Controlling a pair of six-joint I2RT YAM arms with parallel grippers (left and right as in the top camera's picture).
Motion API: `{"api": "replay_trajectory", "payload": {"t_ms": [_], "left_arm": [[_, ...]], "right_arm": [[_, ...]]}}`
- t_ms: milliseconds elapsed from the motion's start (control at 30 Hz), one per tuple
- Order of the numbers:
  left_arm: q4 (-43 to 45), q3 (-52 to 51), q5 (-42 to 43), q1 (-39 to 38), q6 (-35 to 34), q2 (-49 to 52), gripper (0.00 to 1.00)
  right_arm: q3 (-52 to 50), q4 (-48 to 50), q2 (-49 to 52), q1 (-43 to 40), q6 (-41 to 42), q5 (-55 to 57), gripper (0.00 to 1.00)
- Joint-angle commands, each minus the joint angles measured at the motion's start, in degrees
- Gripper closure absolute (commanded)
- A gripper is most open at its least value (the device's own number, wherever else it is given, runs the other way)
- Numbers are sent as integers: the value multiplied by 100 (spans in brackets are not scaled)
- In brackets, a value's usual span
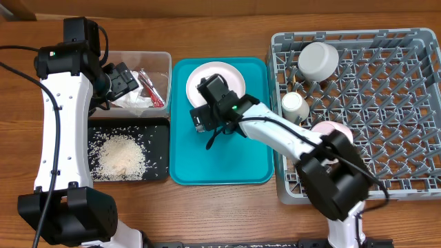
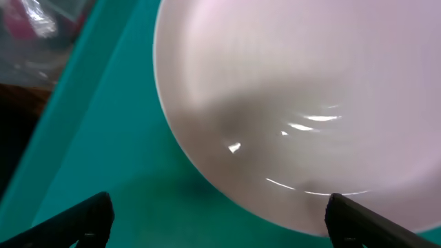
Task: Sort waste into correct bins and load items into the dishwasher
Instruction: 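Release the bowl and move the right gripper back to the tray, then grasp the edge of the pink plate with the right gripper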
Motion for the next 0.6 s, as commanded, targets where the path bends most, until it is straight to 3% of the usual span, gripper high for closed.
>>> {"api": "replay_trajectory", "payload": {"t_ms": [0, 233, 567], "left_arm": [[4, 127, -15, 22, 7, -17, 0], [4, 127, -15, 22, 7, -17, 0], [4, 127, -15, 20, 7, -17, 0]], "right_arm": [[114, 98, 313, -15, -24, -52, 0], [114, -299, 378, -11, -24, -925, 0], [114, -1305, 378, 68, 13, -3477, 0]]}}
